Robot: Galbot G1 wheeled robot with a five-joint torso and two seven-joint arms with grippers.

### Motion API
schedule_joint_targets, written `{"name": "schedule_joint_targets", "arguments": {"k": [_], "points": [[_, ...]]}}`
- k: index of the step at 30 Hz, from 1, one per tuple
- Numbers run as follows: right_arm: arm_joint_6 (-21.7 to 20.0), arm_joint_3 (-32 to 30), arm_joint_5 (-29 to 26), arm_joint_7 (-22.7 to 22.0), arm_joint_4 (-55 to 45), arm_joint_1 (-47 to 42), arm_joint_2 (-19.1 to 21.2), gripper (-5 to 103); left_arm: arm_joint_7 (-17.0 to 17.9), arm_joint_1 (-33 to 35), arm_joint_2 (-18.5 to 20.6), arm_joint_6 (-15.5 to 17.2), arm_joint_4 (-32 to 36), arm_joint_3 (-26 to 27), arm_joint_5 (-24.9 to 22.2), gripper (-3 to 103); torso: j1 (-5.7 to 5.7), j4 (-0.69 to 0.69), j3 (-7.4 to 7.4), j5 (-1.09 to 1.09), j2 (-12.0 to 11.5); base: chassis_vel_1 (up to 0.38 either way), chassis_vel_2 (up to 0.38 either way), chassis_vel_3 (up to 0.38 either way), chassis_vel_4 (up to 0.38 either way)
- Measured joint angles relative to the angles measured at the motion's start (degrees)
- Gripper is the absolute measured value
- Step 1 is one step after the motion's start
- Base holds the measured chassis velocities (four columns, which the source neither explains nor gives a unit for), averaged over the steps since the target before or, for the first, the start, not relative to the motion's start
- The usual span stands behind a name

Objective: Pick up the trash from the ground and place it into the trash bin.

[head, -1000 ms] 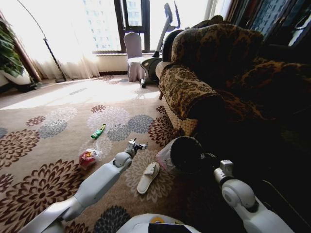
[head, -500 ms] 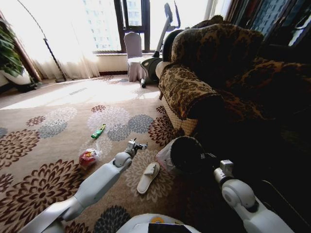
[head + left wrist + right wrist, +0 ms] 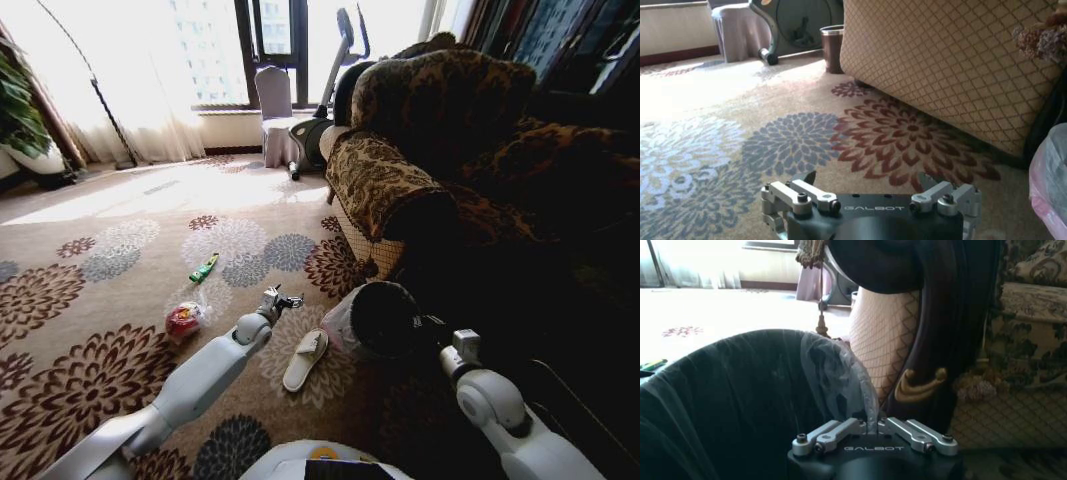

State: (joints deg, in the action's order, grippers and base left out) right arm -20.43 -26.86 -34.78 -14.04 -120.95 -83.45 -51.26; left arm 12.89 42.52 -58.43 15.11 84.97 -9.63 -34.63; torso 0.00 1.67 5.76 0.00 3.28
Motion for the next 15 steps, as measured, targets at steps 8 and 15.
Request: {"name": "schedule_joint_targets", "arguments": {"k": [8,15], "points": [[0.0,0.0,0.0,0.0,0.0,0.0,0.0,2,0.0,0.0,0.0,0.0,0.0,0.0,0.0,100,0.00,-0.01,0.00,0.00,0.0,0.007,-0.005,-0.003,0.003],[0.0,0.0,0.0,0.0,0.0,0.0,0.0,2,0.0,0.0,0.0,0.0,0.0,0.0,0.0,100,0.00,-0.01,0.00,0.00,0.0,0.102,-0.091,-0.104,0.118]]}}
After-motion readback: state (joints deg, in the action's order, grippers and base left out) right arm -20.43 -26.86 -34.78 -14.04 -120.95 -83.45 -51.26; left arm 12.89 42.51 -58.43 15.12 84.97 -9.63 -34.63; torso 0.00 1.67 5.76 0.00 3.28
